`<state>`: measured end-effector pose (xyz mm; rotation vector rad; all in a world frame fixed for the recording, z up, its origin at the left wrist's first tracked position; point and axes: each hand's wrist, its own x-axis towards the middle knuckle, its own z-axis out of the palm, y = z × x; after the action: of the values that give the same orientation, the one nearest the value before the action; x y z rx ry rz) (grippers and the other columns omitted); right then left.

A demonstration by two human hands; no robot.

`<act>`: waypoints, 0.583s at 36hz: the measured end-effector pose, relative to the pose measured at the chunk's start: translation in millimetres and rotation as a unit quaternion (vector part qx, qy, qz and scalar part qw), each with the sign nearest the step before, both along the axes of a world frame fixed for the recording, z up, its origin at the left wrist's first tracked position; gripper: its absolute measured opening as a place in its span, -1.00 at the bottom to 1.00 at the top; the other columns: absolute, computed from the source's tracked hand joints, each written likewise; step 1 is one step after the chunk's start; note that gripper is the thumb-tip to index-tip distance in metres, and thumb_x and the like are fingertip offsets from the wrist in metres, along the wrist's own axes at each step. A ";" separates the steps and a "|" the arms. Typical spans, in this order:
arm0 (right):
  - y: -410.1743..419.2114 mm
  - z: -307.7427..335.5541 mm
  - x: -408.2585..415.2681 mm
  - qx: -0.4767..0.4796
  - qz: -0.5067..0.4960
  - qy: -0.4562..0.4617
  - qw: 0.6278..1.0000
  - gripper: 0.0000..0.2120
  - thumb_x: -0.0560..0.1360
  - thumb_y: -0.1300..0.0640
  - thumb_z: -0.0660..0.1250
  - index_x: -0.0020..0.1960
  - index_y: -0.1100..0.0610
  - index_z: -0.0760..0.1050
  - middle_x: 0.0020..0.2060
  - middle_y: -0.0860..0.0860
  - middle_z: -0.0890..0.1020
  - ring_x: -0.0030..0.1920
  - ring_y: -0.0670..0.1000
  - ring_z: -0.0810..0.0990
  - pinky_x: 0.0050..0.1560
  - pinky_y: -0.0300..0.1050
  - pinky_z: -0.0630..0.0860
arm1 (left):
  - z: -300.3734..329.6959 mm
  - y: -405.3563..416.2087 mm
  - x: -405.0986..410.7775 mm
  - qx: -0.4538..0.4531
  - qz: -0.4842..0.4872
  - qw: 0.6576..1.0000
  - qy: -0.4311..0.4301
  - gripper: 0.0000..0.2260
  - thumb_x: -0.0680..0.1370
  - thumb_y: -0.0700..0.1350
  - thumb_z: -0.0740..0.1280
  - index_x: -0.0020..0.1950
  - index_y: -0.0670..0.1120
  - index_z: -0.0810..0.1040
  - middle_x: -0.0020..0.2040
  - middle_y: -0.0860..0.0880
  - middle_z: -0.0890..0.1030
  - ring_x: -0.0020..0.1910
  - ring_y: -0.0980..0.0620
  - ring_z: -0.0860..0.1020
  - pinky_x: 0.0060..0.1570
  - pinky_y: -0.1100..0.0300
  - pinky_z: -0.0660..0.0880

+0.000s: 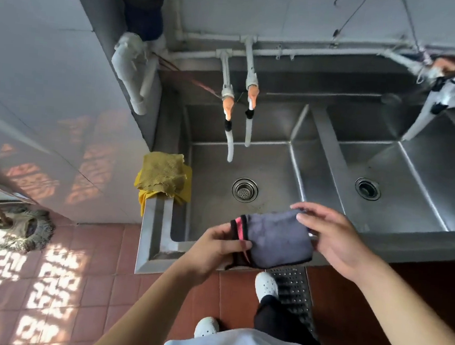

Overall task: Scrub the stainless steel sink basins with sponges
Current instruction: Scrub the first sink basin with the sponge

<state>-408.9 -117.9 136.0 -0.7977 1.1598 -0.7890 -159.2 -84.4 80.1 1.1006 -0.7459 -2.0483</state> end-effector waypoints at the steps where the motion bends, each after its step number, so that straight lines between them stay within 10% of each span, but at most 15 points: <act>1: -3.4 -7.6 -9.5 0.038 0.009 -0.024 0.999 -0.68 0.38 0.08 0.48 0.13 0.11 0.65 0.01 0.09 0.70 -0.02 0.06 0.67 -0.13 -0.03 0.58 | -0.4 -6.2 -9.2 0.011 0.009 1.000 -0.016 -0.64 0.46 -0.30 0.46 0.23 -0.33 0.54 0.18 -0.36 0.60 0.11 -0.31 0.61 0.11 -0.18 0.57; 6: -10.2 -55.7 -35.3 0.188 0.020 -0.012 0.982 -0.77 0.56 0.25 0.32 0.21 0.21 0.57 -0.01 0.18 0.69 -0.15 0.08 0.68 -0.26 -0.05 0.61 | -11.0 -26.3 -47.8 0.076 0.059 0.987 -0.128 -0.83 0.48 -0.36 0.41 0.06 -0.26 0.65 -0.03 -0.27 0.68 -0.15 -0.16 0.67 -0.22 0.12 0.58; 15: -69.0 -76.9 -65.1 0.265 0.051 -0.095 0.958 -0.82 0.63 0.12 0.19 0.15 0.10 0.52 -0.04 0.14 0.61 -0.16 0.08 0.56 -0.16 -0.02 0.48 | -10.0 -64.0 -109.7 0.110 0.138 0.932 -0.317 -0.76 0.49 -0.39 0.34 0.06 -0.15 0.68 -0.03 -0.28 0.69 -0.07 -0.24 0.67 0.02 -0.18 0.63; 21: -105.1 -76.3 -63.7 0.261 0.054 -0.136 0.954 -0.73 0.61 -0.04 0.22 0.09 0.06 0.63 -0.08 0.03 0.68 -0.10 0.04 0.62 -0.22 -0.07 0.53 | 11.8 -95.5 -176.4 0.056 0.065 0.934 -0.348 -0.62 0.40 -0.25 0.27 0.08 0.14 0.60 -0.11 0.11 0.65 -0.12 0.08 0.62 -0.12 0.20 0.59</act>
<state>-472.6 -223.0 59.8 -0.2960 1.0021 -0.4488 -335.6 -179.9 91.9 1.9282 -0.8589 -1.5864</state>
